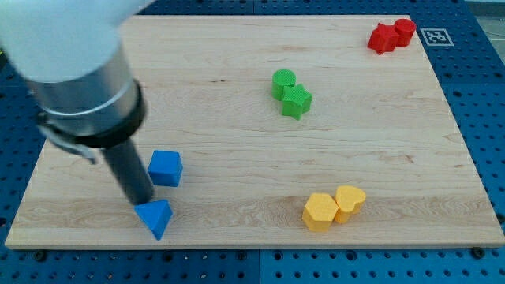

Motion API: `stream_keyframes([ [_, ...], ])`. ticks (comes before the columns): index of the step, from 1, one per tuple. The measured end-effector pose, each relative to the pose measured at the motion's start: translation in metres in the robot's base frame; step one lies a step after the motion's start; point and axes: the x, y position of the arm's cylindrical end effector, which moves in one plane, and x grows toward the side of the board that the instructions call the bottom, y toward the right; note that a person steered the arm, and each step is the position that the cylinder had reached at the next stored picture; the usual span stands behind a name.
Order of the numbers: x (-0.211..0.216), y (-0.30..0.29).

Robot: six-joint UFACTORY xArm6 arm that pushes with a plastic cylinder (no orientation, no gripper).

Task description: Slightly push the blue triangle towards right

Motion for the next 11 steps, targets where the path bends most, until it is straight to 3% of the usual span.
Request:
stream_keyframes([
  [1, 0.025, -0.016],
  [2, 0.047, 0.003],
  [4, 0.043, 0.122],
  [5, 0.052, 0.134],
  [7, 0.045, 0.068],
  [11, 0.027, 0.067],
])
